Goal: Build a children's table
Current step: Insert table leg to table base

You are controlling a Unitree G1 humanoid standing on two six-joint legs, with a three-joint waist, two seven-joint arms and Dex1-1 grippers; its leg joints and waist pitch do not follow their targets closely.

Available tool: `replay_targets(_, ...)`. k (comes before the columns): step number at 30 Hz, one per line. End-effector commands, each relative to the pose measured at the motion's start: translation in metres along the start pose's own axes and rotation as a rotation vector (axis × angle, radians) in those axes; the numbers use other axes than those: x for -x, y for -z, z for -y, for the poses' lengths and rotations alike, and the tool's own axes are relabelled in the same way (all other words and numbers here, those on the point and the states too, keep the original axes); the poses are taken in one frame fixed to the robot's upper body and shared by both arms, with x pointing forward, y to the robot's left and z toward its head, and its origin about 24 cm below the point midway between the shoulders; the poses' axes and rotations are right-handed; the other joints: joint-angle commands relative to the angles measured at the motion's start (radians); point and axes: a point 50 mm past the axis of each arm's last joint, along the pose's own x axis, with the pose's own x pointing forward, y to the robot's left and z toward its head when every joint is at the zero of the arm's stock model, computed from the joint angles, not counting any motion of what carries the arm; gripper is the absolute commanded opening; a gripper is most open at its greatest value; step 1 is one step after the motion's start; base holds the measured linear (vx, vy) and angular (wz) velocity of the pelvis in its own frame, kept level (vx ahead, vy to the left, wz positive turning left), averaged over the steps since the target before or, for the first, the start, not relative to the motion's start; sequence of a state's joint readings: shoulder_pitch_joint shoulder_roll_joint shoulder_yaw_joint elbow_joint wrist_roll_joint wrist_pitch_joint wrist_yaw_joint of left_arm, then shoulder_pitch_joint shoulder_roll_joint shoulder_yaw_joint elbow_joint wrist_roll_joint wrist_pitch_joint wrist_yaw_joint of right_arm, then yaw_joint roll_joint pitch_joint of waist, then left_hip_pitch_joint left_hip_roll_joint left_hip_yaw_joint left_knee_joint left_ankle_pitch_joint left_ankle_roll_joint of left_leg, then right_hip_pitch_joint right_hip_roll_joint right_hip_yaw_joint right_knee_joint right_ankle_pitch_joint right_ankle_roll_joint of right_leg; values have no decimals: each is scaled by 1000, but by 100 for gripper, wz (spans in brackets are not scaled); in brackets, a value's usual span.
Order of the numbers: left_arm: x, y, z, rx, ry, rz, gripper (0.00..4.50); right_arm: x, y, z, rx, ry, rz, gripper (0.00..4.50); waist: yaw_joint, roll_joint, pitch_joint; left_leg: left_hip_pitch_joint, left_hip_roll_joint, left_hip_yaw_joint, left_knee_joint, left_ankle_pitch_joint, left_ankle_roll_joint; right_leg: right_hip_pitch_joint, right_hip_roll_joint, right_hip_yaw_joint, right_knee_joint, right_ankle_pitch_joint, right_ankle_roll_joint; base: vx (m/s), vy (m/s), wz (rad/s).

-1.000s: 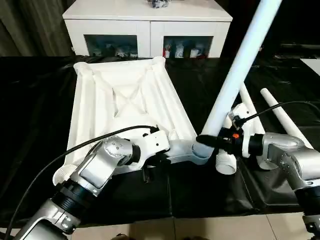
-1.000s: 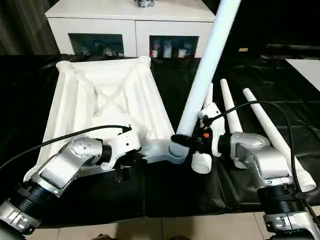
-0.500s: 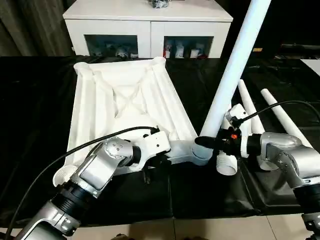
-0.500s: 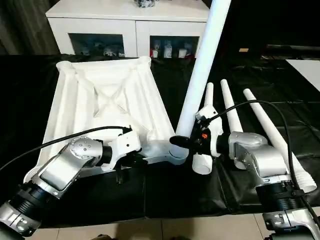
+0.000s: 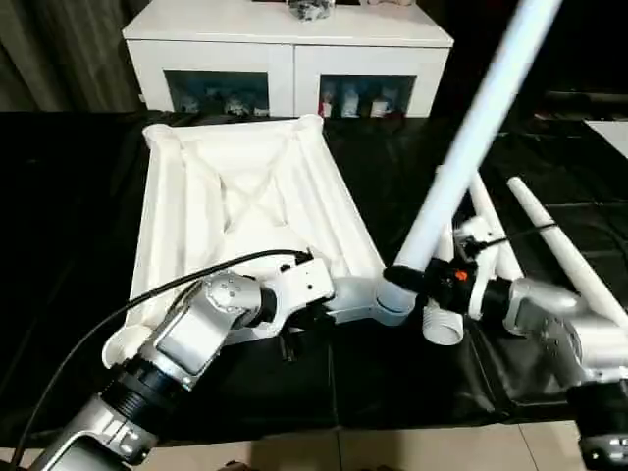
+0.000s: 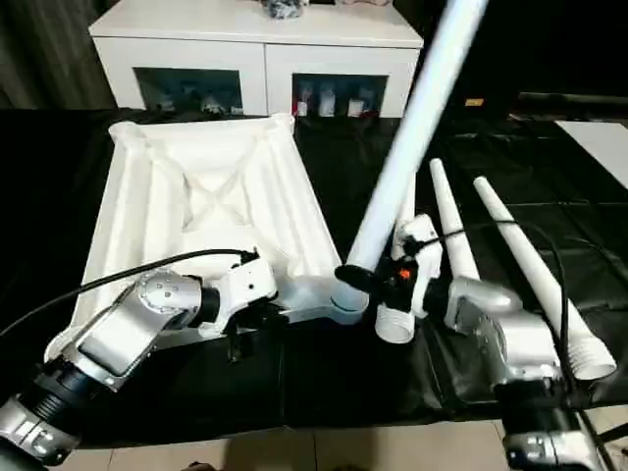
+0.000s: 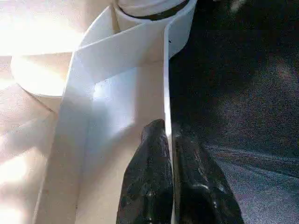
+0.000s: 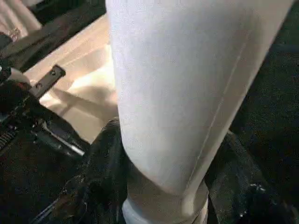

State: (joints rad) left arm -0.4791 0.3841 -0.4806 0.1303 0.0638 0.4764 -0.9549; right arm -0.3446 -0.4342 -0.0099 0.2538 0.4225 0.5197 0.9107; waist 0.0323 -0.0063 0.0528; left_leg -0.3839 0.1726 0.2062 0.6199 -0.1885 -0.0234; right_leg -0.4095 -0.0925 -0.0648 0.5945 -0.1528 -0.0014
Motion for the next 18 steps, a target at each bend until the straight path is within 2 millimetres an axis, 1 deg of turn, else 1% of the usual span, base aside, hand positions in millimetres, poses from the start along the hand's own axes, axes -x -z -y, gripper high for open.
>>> replay_targets(1,1,-8,0,-25,-6,26,0,6,28,7,-50,97,-82,191,-3,-1,-64,25,59,-36,-89,-305,-9,36,-56,41,-77,-352,-193,0,0,0)
replay_targets(2,1,-8,0,-25,-7,26,0,6,28,7,-51,98,-81,191,-3,-1,-64,25,59,-36,-89,-305,-9,36,-56,41,-77,-352,-193,0,0,0)
replay_targets(5,1,-9,-1,-24,-12,28,0,6,33,7,-63,131,-49,191,-6,-3,-62,27,58,-38,-90,-340,-17,32,-57,41,-83,-400,-180,0,0,0)
replay_targets(6,1,-9,-2,-24,-14,29,0,6,34,7,-65,143,-41,191,-6,-2,-62,27,58,-39,-90,-344,-18,32,-58,40,-84,-408,-178,0,0,0)
replay_targets(8,1,-9,-2,-24,-15,30,0,7,34,6,-62,155,-26,191,-7,-1,-60,29,58,-40,-92,-364,-24,28,-57,40,-89,-436,-167,0,0,0)
replay_targets(9,1,-9,-3,-23,-19,32,0,6,35,5,-53,166,-14,191,-8,-1,-60,28,58,-41,-93,-373,-26,28,-58,39,-89,-447,-160,0,0,0)
replay_targets(11,1,-10,-3,-23,-24,33,0,6,36,2,-8,176,-5,191,-9,-2,-60,30,58,-42,-93,-385,-29,26,-58,40,-92,-459,-151,0,0,0)
replay_targets(12,1,-10,-4,-23,-28,34,0,6,37,0,34,181,-19,191,-8,0,-60,29,58,-43,-94,-385,-31,26,-58,40,-91,-459,-148,0,0,0)
replay_targets(13,2,-10,-5,-23,-32,34,0,5,38,-4,93,187,-36,191,-9,-1,-59,29,57,-43,-95,-392,-31,25,-58,39,-93,-472,-143,0,0,0)
replay_targets(18,2,-11,-6,-25,-34,35,0,1,39,-9,134,179,-51,191,-11,-1,-57,30,57,-45,-96,-414,-30,22,-58,39,-98,-505,-129,0,0,0)
